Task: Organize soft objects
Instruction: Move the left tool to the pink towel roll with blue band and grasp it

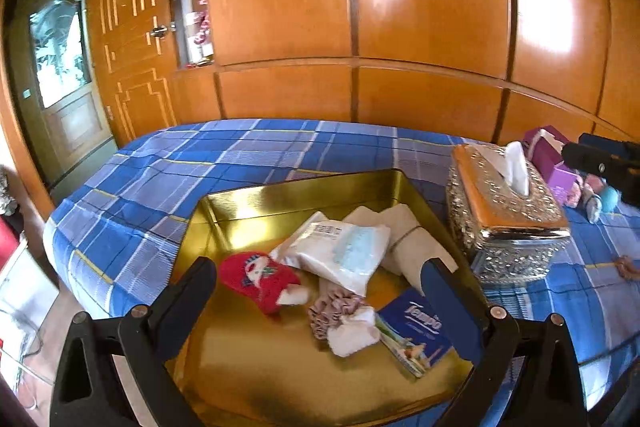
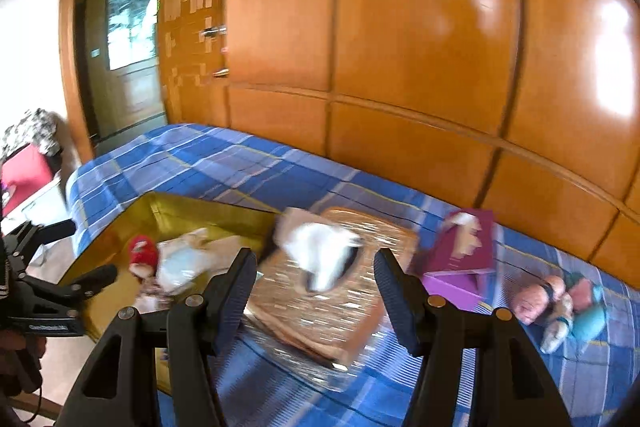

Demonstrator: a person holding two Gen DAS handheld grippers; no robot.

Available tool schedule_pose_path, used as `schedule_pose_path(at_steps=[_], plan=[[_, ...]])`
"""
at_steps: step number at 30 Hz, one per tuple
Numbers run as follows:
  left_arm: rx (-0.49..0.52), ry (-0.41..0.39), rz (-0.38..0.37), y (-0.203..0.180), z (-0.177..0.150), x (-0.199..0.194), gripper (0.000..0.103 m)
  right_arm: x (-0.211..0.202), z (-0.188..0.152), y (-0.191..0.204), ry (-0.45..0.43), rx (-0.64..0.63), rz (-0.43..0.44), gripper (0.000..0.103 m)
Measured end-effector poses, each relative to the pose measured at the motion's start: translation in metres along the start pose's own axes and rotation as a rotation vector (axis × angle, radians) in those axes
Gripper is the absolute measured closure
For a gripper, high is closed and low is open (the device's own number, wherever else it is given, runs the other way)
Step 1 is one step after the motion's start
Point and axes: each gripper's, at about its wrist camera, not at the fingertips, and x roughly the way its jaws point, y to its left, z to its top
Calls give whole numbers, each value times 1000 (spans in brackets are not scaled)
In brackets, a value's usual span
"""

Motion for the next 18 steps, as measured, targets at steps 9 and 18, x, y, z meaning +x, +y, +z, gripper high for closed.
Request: schedule_pose_path(at_steps=[9, 18], plan=[[51, 14, -55, -18, -4, 0, 1, -17, -23, -104, 48, 198, -158, 41], [155, -5, -241, -61, 1, -19, 1, -44, -62, -234, 72, 525, -372, 41]])
